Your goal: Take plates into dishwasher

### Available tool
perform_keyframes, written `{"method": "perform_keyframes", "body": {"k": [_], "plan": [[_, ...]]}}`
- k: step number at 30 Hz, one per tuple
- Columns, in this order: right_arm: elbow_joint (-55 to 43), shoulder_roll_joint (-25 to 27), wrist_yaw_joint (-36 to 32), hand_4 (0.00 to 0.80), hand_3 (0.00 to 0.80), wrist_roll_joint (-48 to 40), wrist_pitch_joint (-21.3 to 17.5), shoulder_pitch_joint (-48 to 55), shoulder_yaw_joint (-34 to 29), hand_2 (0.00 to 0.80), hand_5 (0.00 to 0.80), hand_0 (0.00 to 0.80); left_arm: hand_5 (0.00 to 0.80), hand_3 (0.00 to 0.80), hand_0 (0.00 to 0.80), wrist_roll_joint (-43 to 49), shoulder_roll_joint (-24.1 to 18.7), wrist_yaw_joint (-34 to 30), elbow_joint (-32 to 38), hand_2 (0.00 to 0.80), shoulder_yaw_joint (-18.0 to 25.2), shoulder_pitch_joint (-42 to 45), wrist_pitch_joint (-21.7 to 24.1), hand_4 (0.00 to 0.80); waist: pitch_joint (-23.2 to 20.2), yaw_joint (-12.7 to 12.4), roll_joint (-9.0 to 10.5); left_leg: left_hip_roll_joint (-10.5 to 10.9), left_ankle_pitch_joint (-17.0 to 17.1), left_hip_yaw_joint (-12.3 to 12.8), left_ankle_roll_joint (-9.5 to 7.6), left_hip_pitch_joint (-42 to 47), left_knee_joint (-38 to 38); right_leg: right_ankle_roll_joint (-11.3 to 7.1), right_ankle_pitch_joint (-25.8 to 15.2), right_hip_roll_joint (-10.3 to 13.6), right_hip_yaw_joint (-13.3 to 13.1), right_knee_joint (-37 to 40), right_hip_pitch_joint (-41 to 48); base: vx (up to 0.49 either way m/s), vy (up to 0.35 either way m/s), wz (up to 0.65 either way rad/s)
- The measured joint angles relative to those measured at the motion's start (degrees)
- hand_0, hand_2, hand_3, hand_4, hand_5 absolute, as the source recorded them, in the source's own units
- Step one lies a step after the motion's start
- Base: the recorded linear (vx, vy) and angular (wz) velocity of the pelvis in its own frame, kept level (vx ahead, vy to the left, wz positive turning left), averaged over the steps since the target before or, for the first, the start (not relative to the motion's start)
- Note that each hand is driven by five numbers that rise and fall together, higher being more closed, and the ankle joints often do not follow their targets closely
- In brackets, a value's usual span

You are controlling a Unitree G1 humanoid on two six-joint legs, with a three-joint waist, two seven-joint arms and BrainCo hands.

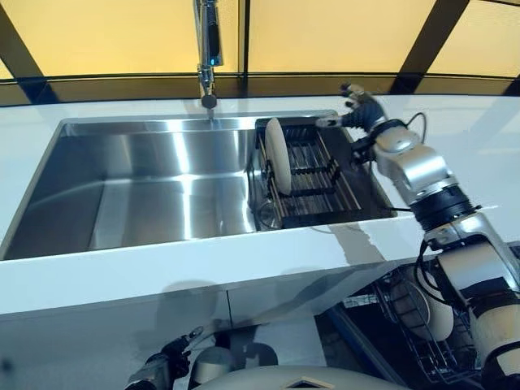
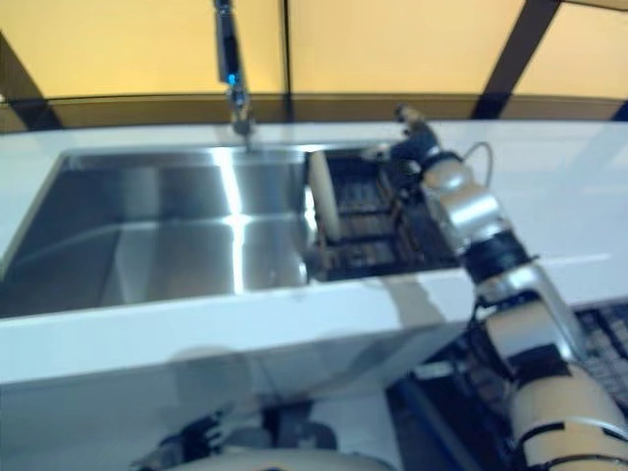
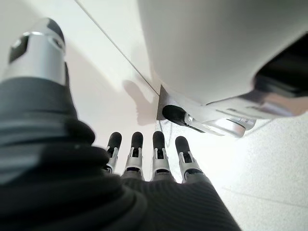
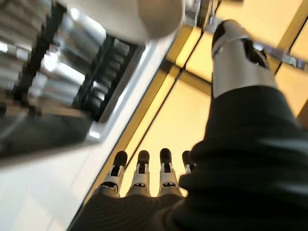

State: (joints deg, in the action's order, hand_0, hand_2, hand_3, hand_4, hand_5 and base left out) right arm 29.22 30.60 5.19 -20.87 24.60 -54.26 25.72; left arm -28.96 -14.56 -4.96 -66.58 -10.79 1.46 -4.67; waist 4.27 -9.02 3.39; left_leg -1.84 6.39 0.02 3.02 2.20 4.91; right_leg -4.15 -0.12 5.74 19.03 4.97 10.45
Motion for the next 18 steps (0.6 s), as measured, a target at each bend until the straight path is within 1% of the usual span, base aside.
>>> {"method": "perform_keyframes", "body": {"k": [2, 4, 5, 12, 18], "plan": [[0.6, -1.3, 0.0, 0.0, 0.0, -0.1, 0.4, -0.1, 0.1, 0.0, 0.0, 0.0, 0.0, 0.0, 0.0, 0.0, 0.1, 0.0, 0.0, 0.0, -0.7, 0.1, 0.0, 0.0, 0.0, -0.4, 0.0, 0.1, 0.0, -0.4, 0.0, 0.0, 0.0, -0.1, 0.2, 0.1, 0.5, 0.0, 0.3, 0.009, 0.027, 0.16], [1.2, -1.6, 0.0, 0.0, 0.0, -0.3, 0.5, -0.1, 0.7, 0.0, 0.0, 0.0, 0.0, 0.0, 0.0, 0.0, 0.0, 0.0, 0.0, 0.0, -1.5, 0.1, 0.1, 0.0, 0.1, -1.4, 0.04, 0.1, 0.0, -0.4, 0.02, 0.0, 0.1, -0.12, 0.2, 0.1, 0.5, 0.0, 0.3, 0.002, 0.019, 0.04], [1.3, -1.7, 0.0, 0.0, 0.0, -0.6, 0.6, -0.1, 0.8, 0.0, 0.0, 0.0, 0.0, 0.0, 0.0, 0.0, 0.0, 0.0, 0.0, 0.0, -1.5, 0.2, 0.2, 0.0, 0.2, -1.6, 0.14, 0.2, -0.1, -0.6, 0.11, -0.2, 0.2, -0.14, 0.2, 0.1, 0.7, 0.0, 0.3, -0.006, 0.011, 0.06], [1.3, -2.6, -0.6, 0.0, 0.0, -3.0, 1.3, -0.8, 1.9, 0.0, 0.0, 0.0, 0.0, 0.0, 0.0, 0.0, -0.3, 0.3, 0.0, 0.0, -1.4, 0.3, 0.3, 0.0, 0.9, -1.5, 0.81, 0.3, 0.1, -1.0, -0.09, -1.0, 0.0, -0.17, 0.2, 0.1, 1.0, -0.1, -0.3, -0.003, 0.002, 0.02], [1.3, -2.9, -0.7, 0.0, 0.0, -3.1, 1.8, -0.8, 1.9, 0.0, 0.0, 0.0, 0.0, 0.0, 0.0, 0.0, -0.3, 0.4, 0.0, 0.0, -1.4, 0.0, 0.5, 0.0, 1.7, -1.5, 0.8, 0.4, 0.1, -1.3, -0.08, -1.0, 0.0, -0.2, 0.3, 0.2, 1.1, -0.1, -0.3, 0.0, 0.0, 0.0]]}}
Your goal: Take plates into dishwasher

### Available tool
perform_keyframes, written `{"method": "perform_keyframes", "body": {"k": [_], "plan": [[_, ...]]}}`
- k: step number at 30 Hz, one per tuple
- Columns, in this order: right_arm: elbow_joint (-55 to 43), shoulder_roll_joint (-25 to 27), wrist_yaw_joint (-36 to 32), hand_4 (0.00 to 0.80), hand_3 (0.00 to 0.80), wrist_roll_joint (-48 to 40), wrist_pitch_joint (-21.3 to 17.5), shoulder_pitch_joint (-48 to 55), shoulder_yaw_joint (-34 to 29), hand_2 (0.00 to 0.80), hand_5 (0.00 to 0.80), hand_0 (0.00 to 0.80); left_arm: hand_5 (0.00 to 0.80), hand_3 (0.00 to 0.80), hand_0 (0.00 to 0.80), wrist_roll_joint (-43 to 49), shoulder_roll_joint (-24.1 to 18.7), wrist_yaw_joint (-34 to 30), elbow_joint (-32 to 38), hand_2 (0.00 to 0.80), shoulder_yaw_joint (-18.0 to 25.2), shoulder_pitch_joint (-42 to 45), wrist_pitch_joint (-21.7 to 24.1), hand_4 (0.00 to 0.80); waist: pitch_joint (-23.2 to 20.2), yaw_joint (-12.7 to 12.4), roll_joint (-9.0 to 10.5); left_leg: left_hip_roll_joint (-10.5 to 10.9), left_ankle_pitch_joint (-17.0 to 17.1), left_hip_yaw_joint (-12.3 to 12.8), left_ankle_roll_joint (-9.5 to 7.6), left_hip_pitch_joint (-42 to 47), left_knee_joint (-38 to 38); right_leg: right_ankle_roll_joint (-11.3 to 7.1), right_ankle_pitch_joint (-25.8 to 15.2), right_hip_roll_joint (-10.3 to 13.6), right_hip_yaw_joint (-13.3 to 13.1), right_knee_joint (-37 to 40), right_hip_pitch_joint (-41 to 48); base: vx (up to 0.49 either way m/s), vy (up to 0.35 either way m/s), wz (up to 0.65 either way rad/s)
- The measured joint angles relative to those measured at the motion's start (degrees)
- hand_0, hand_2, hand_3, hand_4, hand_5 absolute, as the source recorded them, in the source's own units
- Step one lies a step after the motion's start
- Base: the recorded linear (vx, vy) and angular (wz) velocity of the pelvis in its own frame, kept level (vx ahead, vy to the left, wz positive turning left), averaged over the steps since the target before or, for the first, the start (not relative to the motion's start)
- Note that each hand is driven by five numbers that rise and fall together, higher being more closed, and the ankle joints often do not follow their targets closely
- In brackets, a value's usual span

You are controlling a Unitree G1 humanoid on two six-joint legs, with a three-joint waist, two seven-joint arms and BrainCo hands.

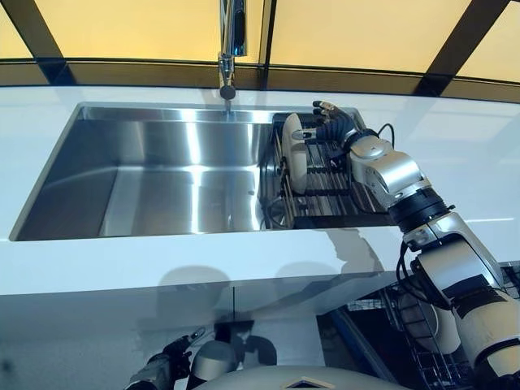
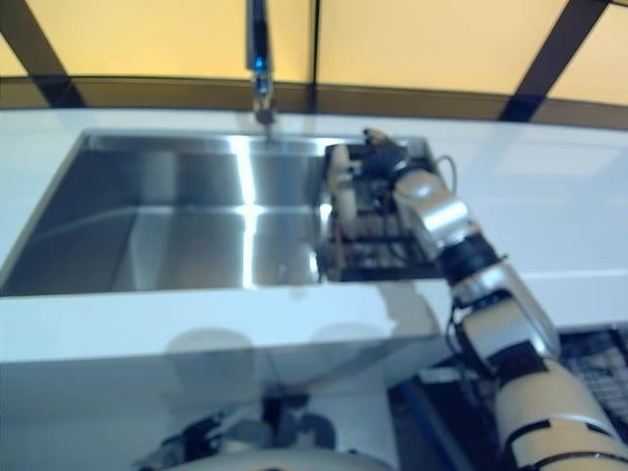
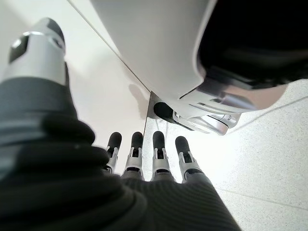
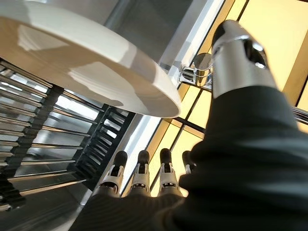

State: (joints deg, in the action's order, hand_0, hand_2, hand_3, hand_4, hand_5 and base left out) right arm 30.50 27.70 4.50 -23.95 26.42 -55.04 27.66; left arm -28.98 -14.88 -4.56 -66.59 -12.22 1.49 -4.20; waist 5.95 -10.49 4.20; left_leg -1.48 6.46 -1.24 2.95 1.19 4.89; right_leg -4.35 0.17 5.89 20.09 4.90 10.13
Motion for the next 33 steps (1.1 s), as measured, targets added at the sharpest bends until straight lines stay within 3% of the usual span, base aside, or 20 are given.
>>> {"method": "perform_keyframes", "body": {"k": [26, 30, 31, 32, 33], "plan": [[3.0, -4.3, -2.8, 0.0, 0.0, -0.4, 3.1, 0.0, 2.4, 0.0, 0.0, 0.0, 0.0, 0.0, 0.0, -0.1, -0.2, 0.1, 0.1, 0.0, 0.0, -0.2, 0.1, 0.0, 0.7, -0.1, 0.45, 0.1, 0.1, -0.5, 0.0, -0.8, 0.0, -0.03, 0.0, 0.0, 0.6, 0.0, -0.4, 0.0, 0.003, 0.01], [5.5, -4.7, -3.5, 0.0, 0.0, -0.3, 3.7, -0.1, 2.5, 0.0, 0.0, 0.0, 0.0, 0.0, 0.0, -1.3, -0.2, 0.0, 0.1, 0.0, -0.1, -0.4, 0.1, 0.0, 0.9, -1.4, 0.48, 0.2, 0.1, -0.7, 0.01, -0.8, 0.0, -0.05, 0.1, 0.0, 0.9, 0.0, -0.4, -0.001, 0.011, 0.03], [6.3, -4.7, -3.7, 0.088, 0.088, -0.2, 3.9, -0.1, 2.5, 0.088, 0.088, 0.088, 0.0, 0.0, 0.0, -1.3, -0.2, 0.0, 0.2, 0.0, -0.1, -0.5, 0.1, 0.0, 0.9, -1.5, 0.52, 0.2, 0.1, -0.7, 0.02, -0.9, 0.0, -0.06, 0.2, 0.0, 0.9, 0.0, -0.4, 0.0, 0.0, 0.0], [6.9, -4.7, -4.1, 0.427, 0.427, -0.2, 4.0, -0.1, 2.5, 0.427, 0.427, 0.427, 0.0, 0.0, 0.0, -1.5, -0.2, 0.0, 0.2, 0.0, -0.1, -0.5, 0.2, 0.0, 0.9, -1.6, 0.59, 0.2, 0.1, -0.7, 0.02, -0.9, 0.0, -0.06, 0.2, 0.0, 0.9, 0.0, -0.4, 0.0, 0.0, 0.0], [7.1, -4.8, -4.2, 0.646, 0.646, -0.2, 3.9, -0.1, 2.5, 0.646, 0.646, 0.646, 0.0, 0.0, 0.0, -1.6, -0.2, 0.0, 0.2, 0.0, -0.1, -0.5, 0.2, 0.0, 1.0, -1.6, 0.65, 0.2, 0.1, -0.8, 0.03, -0.9, 0.0, -0.06, 0.2, 0.0, 0.9, 0.0, -0.4, 0.0, 0.0, 0.0]]}}
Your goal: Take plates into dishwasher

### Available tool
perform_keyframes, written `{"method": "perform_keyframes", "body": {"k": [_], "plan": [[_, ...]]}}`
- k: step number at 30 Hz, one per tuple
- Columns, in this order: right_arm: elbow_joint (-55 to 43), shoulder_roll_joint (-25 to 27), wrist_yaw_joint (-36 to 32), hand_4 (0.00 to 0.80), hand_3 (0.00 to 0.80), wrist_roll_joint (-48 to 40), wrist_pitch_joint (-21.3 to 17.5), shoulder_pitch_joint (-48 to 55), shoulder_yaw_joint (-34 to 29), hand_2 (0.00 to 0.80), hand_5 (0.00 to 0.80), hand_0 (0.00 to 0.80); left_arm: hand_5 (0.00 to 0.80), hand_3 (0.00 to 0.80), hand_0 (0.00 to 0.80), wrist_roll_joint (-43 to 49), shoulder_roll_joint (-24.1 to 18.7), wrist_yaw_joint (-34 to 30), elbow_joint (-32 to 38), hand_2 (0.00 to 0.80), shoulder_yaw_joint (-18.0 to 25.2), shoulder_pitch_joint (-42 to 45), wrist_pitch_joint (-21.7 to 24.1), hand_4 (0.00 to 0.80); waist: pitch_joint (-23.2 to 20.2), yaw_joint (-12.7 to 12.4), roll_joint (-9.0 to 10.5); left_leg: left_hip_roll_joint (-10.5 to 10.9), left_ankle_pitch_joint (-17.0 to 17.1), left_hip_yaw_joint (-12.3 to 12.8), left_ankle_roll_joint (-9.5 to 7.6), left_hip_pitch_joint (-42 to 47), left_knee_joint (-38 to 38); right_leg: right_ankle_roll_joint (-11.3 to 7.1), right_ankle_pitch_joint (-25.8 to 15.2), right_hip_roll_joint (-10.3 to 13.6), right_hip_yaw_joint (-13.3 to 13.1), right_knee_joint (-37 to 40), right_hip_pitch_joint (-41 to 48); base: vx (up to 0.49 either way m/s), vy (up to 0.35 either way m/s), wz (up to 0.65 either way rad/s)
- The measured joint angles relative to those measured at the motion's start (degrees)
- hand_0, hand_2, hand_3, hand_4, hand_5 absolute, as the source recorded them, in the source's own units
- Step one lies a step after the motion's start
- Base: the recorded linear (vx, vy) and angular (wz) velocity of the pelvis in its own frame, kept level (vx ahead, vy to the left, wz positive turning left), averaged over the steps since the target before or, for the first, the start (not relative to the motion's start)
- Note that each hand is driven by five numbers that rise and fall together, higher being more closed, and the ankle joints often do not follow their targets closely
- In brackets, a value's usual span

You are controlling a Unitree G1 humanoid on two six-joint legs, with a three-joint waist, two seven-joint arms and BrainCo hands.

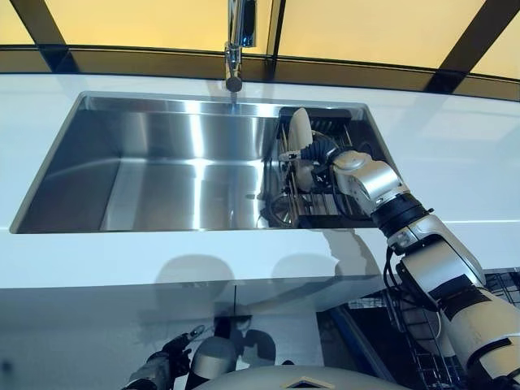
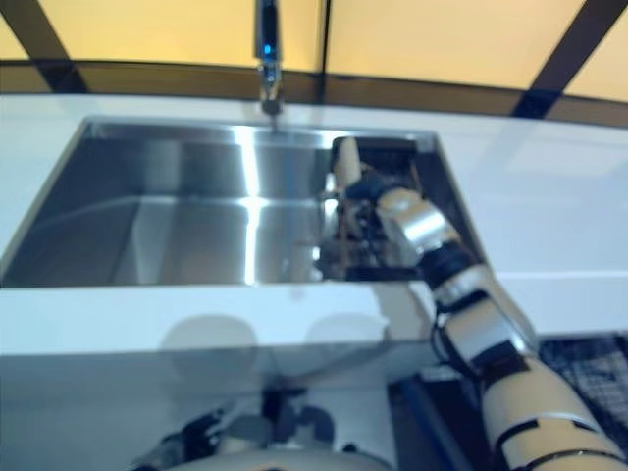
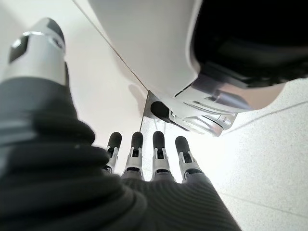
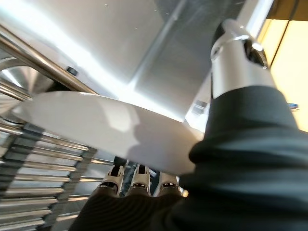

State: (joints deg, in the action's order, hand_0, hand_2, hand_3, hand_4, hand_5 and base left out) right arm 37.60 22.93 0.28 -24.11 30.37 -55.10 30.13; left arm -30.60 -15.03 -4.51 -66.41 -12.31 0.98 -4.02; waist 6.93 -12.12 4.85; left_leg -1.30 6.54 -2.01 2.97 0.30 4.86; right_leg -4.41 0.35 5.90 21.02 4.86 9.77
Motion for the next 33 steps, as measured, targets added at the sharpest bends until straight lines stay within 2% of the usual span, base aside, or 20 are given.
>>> {"method": "perform_keyframes", "body": {"k": [1, 7, 22, 30, 33], "plan": [[0.6, 0.0, 0.1, 0.8, 0.8, 1.0, -0.1, -0.4, 0.0, 0.8, 0.8, 0.8, 0.0, 0.0, 0.0, -0.1, -0.1, 0.0, 0.0, 0.0, 0.0, 0.1, 0.4, 0.0, 0.2, 0.0, 0.2, 0.0, 0.0, -0.1, 0.03, 0.0, 0.0, 0.01, 0.0, 0.0, 0.0, 0.0, 0.0, 0.0, 0.0, 0.0], [3.5, 1.4, 1.9, 0.8, 0.8, 5.6, -0.4, -3.4, 0.0, 0.8, 0.8, 0.8, 0.0, 0.0, 0.0, -0.1, -0.4, 0.0, 0.0, 0.0, 0.0, 0.1, 1.0, 0.0, 0.6, 0.0, 0.83, 0.0, 0.0, -0.2, 0.07, -0.1, 0.0, 0.0, 0.1, 0.0, 0.0, 0.0, -0.1, 0.0, 0.0, 0.0], [3.2, 3.5, 2.0, 0.8, 0.8, 7.8, -0.4, -3.8, 0.0, 0.8, 0.8, 0.8, 0.0, 0.0, 0.0, -0.1, -0.4, -0.1, 0.0, 0.0, 0.0, -0.1, 1.0, 0.0, 0.8, 0.1, 0.93, 0.0, 0.0, -0.2, 0.09, -0.2, 0.0, 0.01, 0.2, 0.0, 0.1, 0.0, -0.1, 0.0, 0.0, 0.0], [2.0, 11.3, 2.9, 0.8, 0.8, 7.7, -1.8, -4.4, -0.3, 0.8, 0.8, 0.8, 0.0, 0.0, 0.0, -0.1, -0.5, -0.1, 0.3, 0.0, 0.0, -0.5, 0.9, 0.0, 0.9, 0.6, 0.89, 0.0, 0.0, 0.3, 0.07, 0.1, 0.0, 0.01, 0.2, 0.0, -0.4, 0.0, -0.1, -0.004, 0.005, -0.02], [0.3, 14.6, 3.1, 0.8, 0.8, 7.7, -3.0, -4.5, -1.0, 0.8, 0.8, 0.8, 0.0, 0.0, 0.0, 0.0, -0.7, -0.1, 0.4, 0.0, 0.1, -0.3, 0.9, 0.0, 0.9, 2.1, 0.9, -0.1, 0.0, 0.7, 0.05, 0.2, 0.0, 0.02, 0.2, 0.1, -0.7, 0.0, -0.2, -0.014, 0.024, -0.06]]}}
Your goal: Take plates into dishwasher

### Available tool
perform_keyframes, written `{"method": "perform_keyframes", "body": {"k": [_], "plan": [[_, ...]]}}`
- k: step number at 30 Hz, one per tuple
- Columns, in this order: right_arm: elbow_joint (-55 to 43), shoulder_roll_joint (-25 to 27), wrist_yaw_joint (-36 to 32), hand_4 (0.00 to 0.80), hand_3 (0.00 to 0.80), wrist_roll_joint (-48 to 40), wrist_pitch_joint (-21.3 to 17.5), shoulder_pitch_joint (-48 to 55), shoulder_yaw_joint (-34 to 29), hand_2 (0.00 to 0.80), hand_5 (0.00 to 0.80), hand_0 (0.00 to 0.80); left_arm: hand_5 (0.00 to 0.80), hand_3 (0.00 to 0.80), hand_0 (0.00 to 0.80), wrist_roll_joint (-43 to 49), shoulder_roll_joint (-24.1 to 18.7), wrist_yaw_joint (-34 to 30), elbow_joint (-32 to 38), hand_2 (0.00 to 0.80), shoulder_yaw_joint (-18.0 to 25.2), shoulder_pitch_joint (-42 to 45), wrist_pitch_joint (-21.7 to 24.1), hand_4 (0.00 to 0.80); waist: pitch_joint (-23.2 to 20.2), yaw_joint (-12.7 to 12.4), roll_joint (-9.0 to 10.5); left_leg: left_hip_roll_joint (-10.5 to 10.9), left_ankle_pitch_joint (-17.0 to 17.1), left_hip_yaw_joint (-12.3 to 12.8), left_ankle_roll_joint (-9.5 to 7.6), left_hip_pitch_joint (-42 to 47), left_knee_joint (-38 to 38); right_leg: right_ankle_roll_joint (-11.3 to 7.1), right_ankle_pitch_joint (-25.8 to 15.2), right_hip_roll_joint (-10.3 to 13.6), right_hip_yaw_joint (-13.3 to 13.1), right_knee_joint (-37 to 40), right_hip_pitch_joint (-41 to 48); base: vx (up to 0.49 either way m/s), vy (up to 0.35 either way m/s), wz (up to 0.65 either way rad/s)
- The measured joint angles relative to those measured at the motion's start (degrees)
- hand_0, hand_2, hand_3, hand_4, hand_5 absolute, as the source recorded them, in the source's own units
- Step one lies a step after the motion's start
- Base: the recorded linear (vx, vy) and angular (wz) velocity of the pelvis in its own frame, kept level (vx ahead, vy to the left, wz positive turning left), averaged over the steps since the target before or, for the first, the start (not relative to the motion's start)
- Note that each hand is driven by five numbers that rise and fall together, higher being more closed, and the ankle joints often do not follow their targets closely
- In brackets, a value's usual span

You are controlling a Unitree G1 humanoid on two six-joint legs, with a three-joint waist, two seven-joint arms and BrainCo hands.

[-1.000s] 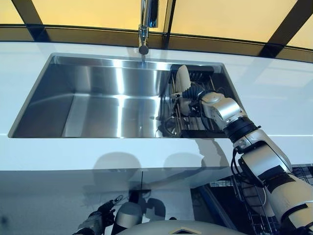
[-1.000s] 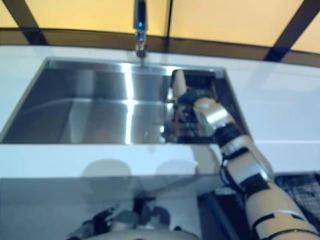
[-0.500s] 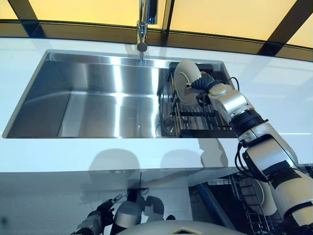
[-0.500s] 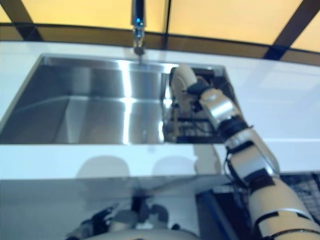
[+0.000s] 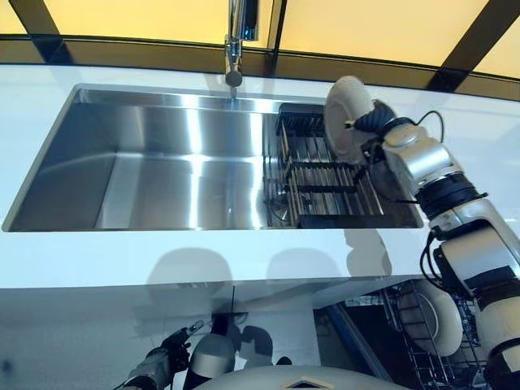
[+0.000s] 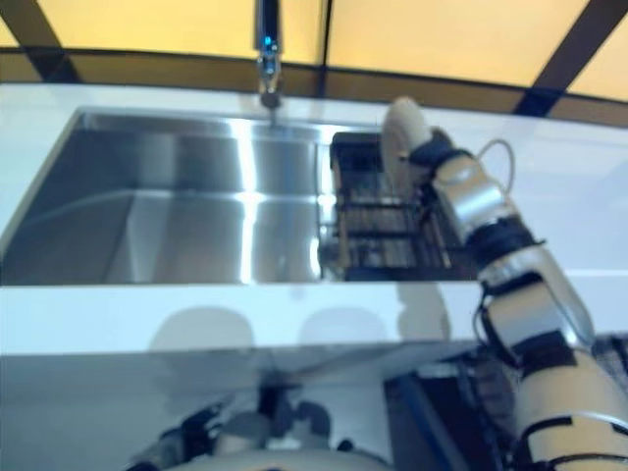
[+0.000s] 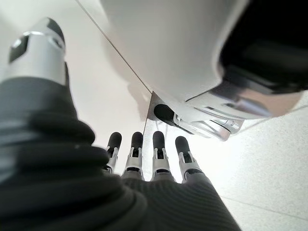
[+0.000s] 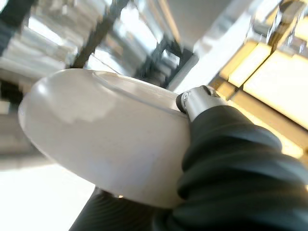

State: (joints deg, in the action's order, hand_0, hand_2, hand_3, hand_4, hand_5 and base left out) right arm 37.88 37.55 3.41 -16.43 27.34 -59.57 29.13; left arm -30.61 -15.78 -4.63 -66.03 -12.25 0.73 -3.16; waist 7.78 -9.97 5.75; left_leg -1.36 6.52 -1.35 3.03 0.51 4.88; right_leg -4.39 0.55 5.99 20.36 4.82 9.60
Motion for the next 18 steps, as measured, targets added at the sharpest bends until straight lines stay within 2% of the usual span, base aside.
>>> {"method": "perform_keyframes", "body": {"k": [5, 7, 10, 13, 15, 18], "plan": [[-0.7, 6.2, -0.3, 0.8, 0.8, 0.1, -2.5, -0.4, -1.6, 0.8, 0.8, 0.8, 0.0, 0.0, 0.0, 0.0, -0.3, 0.0, 0.0, 0.0, 0.0, -0.2, -0.1, 0.0, 0.0, 2.5, -0.06, -0.4, -0.3, 3.0, -0.1, 1.1, 0.0, 0.02, -0.1, 0.0, -2.7, 0.0, 0.0, -0.009, 0.024, -0.2], [-1.0, 8.1, -0.5, 0.8, 0.8, 0.1, -3.1, -0.4, -1.7, 0.8, 0.8, 0.8, 0.0, 0.0, 0.0, 0.0, -0.5, 0.0, -0.1, 0.0, 0.1, -0.2, -0.1, 0.0, 0.0, 3.5, -0.05, -0.5, -0.4, 3.3, -0.07, 1.3, 0.0, 0.04, -0.1, -0.1, -3.0, 0.0, 0.0, -0.007, 0.011, -0.19], [-1.9, 12.8, -1.7, 0.8, 0.8, 0.2, -4.8, -0.3, -2.0, 0.8, 0.8, 0.8, 0.0, 0.0, 0.0, 0.0, -0.6, 0.0, 0.0, 0.0, 0.1, 0.1, -0.2, 0.0, 0.0, 5.4, -0.08, -0.9, -1.0, 5.5, -0.05, 2.3, 0.0, 0.11, -0.3, -0.2, -5.3, 0.0, -0.2, -0.008, -0.002, -0.33], [-2.0, 16.2, -2.8, 0.8, 0.8, 3.0, -6.3, 0.1, -3.8, 0.8, 0.8, 0.8, 0.0, 0.0, 0.0, 0.0, -0.7, 0.0, -0.1, 0.0, 0.2, 0.2, -0.2, 0.0, 0.0, 7.8, -0.07, -1.2, -1.3, 7.3, 0.05, 2.7, 0.0, 0.28, -0.6, -0.3, -7.1, 0.0, -0.7, -0.011, -0.01, -0.32], [-2.0, 19.0, -4.1, 0.8, 0.8, 4.6, -7.0, 0.8, -4.1, 0.8, 0.8, 0.8, 0.0, 0.0, 0.0, 0.0, -0.7, 0.0, -0.1, 0.0, 0.4, 0.1, -0.3, 0.0, -0.1, 7.9, -0.05, -1.6, -1.4, 8.0, 0.18, 2.9, 0.0, 0.42, -0.8, -0.6, -8.2, 0.0, -1.2, -0.01, -0.017, -0.33], [-1.9, 21.2, -5.5, 0.8, 0.8, 6.4, -7.2, 1.6, -4.7, 0.8, 0.8, 0.8, 0.0, 0.0, 0.0, 0.0, -0.7, -0.1, -0.1, 0.0, 0.5, 0.3, -0.4, 0.0, -0.6, 9.6, 0.02, -2.0, -1.5, 9.1, 0.29, 2.9, 0.0, 0.65, -1.0, -0.8, -9.2, 0.0, -1.7, -0.012, -0.019, -0.2]]}}
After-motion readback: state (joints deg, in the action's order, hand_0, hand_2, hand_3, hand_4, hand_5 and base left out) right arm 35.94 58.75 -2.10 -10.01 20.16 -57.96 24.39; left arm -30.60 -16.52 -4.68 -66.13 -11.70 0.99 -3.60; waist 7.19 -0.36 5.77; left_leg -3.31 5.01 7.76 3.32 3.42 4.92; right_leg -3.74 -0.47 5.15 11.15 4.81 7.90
